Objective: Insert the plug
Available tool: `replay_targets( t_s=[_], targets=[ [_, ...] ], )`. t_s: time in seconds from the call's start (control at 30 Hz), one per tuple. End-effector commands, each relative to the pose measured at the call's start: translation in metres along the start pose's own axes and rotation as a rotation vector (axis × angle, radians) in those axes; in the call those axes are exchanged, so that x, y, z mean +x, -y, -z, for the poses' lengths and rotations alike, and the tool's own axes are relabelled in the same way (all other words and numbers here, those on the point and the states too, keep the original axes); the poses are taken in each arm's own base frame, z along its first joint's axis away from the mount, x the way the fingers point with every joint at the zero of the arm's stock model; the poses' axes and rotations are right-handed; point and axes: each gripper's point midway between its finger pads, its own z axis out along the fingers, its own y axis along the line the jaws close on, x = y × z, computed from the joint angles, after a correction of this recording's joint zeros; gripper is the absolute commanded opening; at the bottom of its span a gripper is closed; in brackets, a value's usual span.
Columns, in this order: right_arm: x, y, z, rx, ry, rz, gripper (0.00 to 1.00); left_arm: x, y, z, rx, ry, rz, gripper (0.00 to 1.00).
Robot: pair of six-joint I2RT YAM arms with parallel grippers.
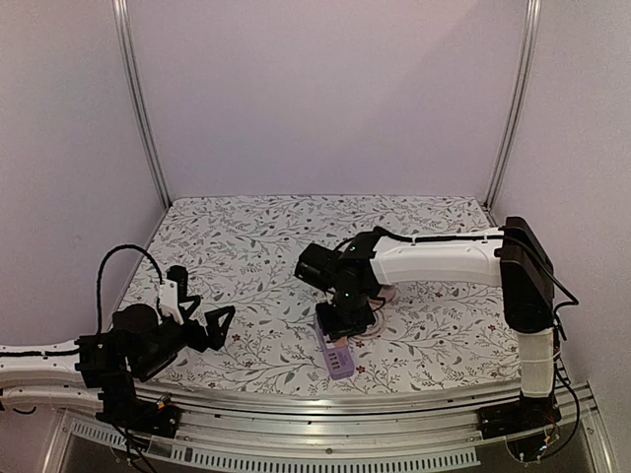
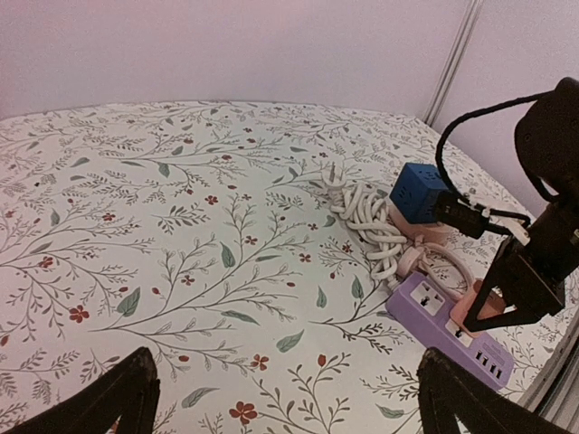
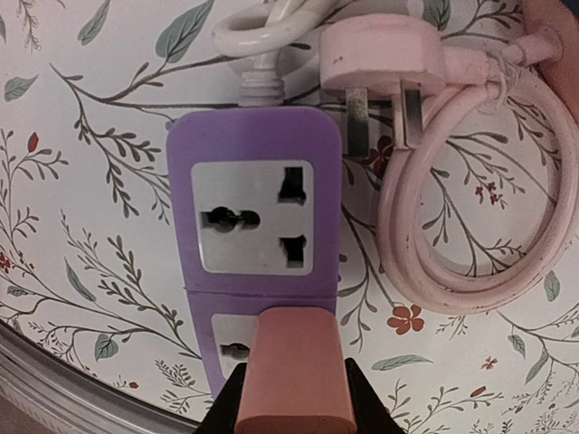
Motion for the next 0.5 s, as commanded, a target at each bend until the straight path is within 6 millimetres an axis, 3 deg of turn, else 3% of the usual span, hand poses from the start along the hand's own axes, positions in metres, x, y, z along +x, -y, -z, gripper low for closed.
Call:
replay_targets(
  t_s=[0.0, 0.13, 0.47],
  targets=[
    [0.034, 0.029, -0.076, 0.130, -0.148, -0.022, 0.10, 0.006, -0.005, -0.001, -0.019, -0.018, -0.021, 1.00],
    [0.031, 0.029, -0.069, 0.131, -0.127, -0.020, 0.15, 0.006, -0.005, -0.001, -0.018, -0.018, -0.020, 0.99],
    [0.011, 0.022, -0.032, 0.091, -0.019, -0.014, 0.47, 0.007, -0.006, 0.000, -0.021, -0.018, -0.021, 0.99]
  ],
)
